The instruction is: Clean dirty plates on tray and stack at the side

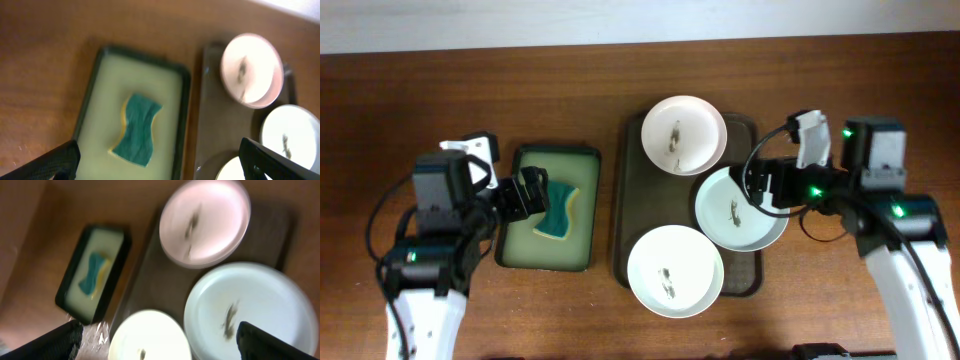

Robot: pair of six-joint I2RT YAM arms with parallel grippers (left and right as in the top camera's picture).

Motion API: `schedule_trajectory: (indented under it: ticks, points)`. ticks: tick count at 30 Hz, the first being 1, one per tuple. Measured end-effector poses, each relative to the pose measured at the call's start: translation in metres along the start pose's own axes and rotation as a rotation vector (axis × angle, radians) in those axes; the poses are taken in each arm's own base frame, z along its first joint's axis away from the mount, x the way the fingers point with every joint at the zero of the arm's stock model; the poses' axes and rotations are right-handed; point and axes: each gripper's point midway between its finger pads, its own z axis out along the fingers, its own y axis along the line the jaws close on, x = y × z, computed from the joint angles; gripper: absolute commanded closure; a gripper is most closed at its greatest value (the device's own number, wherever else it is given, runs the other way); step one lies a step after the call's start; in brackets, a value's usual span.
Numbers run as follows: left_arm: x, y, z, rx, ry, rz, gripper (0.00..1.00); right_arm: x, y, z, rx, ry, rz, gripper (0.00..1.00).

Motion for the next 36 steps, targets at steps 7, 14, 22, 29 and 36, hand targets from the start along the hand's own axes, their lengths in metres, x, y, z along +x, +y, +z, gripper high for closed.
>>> schedule_trajectory:
  ticks: [7,14,22,29,36]
  points:
    - [0.065,0.019,0.099,-0.071,0.380,0.032,0.37,0.029,-0.016,0.026,-0.007,0.176,0.106,0.22]
    - [0.094,0.031,0.207,-0.083,0.433,0.104,1.00,0.037,-0.015,0.025,-0.006,0.205,0.121,0.28]
    - [0.091,0.035,0.183,-0.186,0.576,0.143,0.43,0.032,-0.035,0.013,0.069,0.164,0.144,0.34]
    - [0.084,0.030,0.151,-0.202,0.642,0.148,0.66,0.047,-0.055,-0.012,0.156,0.181,0.244,0.33]
    - [0.123,0.034,0.174,-0.161,0.612,0.161,0.86,0.051,-0.070,-0.016,0.246,0.186,0.276,0.32]
